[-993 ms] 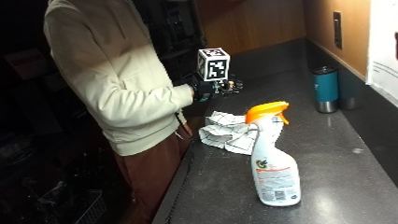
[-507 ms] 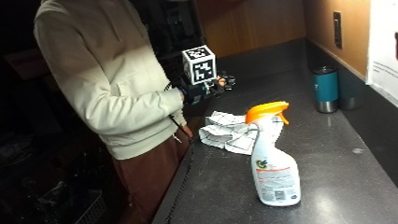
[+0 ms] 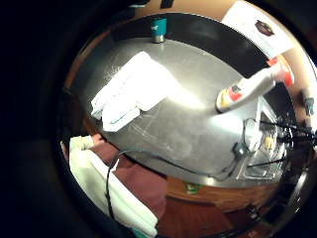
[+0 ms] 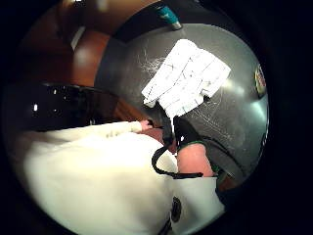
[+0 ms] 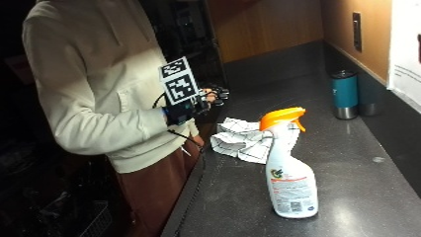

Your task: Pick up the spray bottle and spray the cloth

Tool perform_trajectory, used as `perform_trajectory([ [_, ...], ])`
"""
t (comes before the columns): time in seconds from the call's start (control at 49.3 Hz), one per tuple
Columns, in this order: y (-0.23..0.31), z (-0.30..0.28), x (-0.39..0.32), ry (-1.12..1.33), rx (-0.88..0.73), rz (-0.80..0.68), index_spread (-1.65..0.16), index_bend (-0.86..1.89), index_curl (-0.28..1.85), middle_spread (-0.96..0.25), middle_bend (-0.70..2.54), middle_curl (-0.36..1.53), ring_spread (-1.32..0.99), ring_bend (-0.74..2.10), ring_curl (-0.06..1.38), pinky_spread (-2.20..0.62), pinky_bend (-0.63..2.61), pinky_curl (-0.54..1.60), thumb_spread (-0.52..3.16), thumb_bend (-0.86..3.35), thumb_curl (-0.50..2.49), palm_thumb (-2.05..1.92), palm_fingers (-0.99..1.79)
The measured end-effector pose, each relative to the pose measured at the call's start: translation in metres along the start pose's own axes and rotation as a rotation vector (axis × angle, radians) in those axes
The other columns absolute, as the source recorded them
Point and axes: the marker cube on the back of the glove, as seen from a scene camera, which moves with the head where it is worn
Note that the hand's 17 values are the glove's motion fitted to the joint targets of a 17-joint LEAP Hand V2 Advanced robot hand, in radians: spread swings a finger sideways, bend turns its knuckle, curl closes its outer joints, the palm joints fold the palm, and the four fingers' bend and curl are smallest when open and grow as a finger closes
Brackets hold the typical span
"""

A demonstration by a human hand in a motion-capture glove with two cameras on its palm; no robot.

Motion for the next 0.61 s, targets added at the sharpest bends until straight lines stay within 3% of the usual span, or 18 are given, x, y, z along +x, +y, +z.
perform_trajectory([
  [0.284, 0.035, -0.023, 0.065, -0.076, 0.231, 0.13, -0.34, 0.15, 0.32, -0.02, 0.22, 0.31, -0.01, 0.22, 0.22, 0.16, 0.2, 0.3, 0.97, -0.02, 0.44, 0.76, 0.31],
  [0.608, 0.031, -0.035, 0.139, -0.146, 0.413, 0.299, -0.32, 0.11, 0.27, -0.02, 0.24, 0.33, -0.03, 0.28, 0.27, 0.12, 0.24, 0.34, 0.97, -0.03, 0.46, 0.75, 0.36],
])
